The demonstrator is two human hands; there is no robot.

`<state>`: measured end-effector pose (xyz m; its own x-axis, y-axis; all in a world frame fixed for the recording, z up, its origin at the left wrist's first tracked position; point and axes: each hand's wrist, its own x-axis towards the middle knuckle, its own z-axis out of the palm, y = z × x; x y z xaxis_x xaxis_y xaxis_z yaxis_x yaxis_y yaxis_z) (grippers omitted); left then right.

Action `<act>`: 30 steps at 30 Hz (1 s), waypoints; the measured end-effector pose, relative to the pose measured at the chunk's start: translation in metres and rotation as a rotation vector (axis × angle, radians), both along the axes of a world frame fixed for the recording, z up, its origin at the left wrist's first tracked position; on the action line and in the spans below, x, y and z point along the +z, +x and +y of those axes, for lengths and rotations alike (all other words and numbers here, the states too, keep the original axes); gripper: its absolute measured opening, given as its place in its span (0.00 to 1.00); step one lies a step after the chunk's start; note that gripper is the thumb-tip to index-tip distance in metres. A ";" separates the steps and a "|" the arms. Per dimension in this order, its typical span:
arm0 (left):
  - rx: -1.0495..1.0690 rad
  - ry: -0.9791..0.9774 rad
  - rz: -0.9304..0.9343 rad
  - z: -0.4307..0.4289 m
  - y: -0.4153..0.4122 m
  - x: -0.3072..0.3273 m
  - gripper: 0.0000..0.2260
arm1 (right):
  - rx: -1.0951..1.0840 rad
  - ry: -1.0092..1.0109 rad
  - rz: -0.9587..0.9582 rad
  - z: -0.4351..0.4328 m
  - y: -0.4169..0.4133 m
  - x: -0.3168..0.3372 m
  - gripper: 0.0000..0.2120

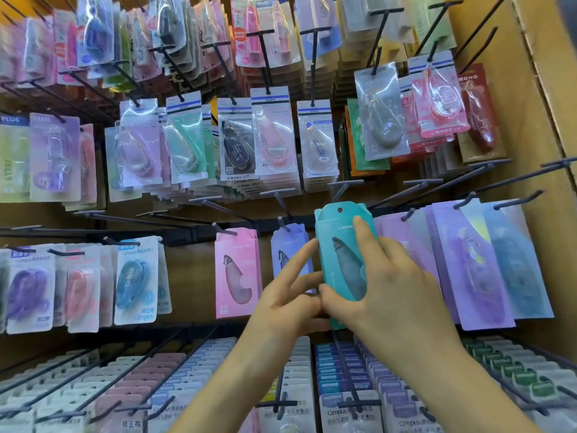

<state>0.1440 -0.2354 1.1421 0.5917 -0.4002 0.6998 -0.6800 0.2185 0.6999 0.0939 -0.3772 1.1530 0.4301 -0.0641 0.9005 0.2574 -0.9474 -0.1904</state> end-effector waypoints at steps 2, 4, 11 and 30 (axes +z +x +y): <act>0.012 0.061 -0.022 0.005 -0.001 -0.003 0.35 | -0.026 -0.007 0.005 0.000 -0.001 0.001 0.45; 0.043 0.127 -0.045 0.006 -0.003 -0.006 0.38 | -0.047 -0.007 0.057 -0.001 -0.001 0.003 0.44; 0.227 0.102 -0.075 -0.003 0.001 -0.008 0.31 | -0.006 0.010 0.086 -0.005 0.006 0.005 0.41; 0.902 0.521 -0.202 -0.035 0.071 0.019 0.25 | 0.166 -0.037 -0.011 -0.044 0.008 -0.029 0.16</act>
<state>0.2149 -0.2706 1.1614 0.7110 -0.1499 0.6870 -0.5553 -0.7190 0.4179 0.1016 -0.4217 1.1237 0.4219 0.0409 0.9057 0.4132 -0.8979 -0.1520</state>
